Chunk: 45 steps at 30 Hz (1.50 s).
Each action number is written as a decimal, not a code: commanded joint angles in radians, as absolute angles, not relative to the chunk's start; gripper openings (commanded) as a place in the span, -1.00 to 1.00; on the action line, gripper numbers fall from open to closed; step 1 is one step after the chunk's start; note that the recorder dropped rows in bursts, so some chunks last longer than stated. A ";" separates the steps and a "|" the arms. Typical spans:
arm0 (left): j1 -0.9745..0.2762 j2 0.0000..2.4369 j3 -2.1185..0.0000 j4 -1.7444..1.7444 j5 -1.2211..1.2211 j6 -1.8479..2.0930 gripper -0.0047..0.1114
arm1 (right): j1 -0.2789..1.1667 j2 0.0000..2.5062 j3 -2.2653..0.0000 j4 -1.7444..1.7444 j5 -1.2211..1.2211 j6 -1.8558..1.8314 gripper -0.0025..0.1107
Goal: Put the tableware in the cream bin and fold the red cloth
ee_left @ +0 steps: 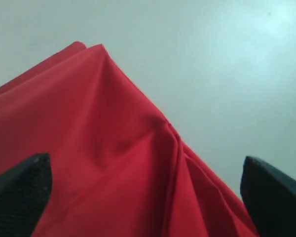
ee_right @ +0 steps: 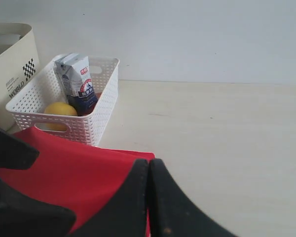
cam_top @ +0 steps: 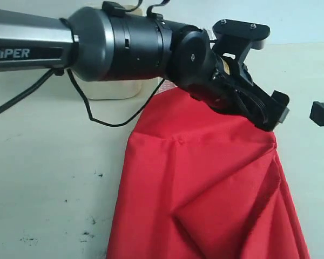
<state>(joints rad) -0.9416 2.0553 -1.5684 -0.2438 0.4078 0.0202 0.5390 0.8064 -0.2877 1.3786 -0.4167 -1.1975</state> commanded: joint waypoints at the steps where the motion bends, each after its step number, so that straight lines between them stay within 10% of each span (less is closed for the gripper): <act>1: -0.879 1.976 -1.574 -0.199 0.562 0.027 0.84 | 0.534 0.852 -0.284 1.365 -0.428 -1.211 -0.96; 6: -0.800 1.872 -1.489 -0.189 0.633 0.049 0.15 | 0.534 0.970 -0.297 1.345 -0.467 -1.202 -0.96; 10: -0.754 1.773 -1.380 -0.191 0.579 0.053 -0.90 | 0.534 1.078 -0.363 1.342 -0.465 -1.202 -0.96; 29: -0.746 1.441 -0.781 -0.167 0.146 0.060 -0.87 | 0.534 1.706 -0.614 1.346 -0.019 -1.256 -0.96; 45: -0.746 1.441 -0.722 -0.165 0.039 0.072 -0.87 | 0.534 1.310 -0.306 1.499 -0.329 -1.282 -0.96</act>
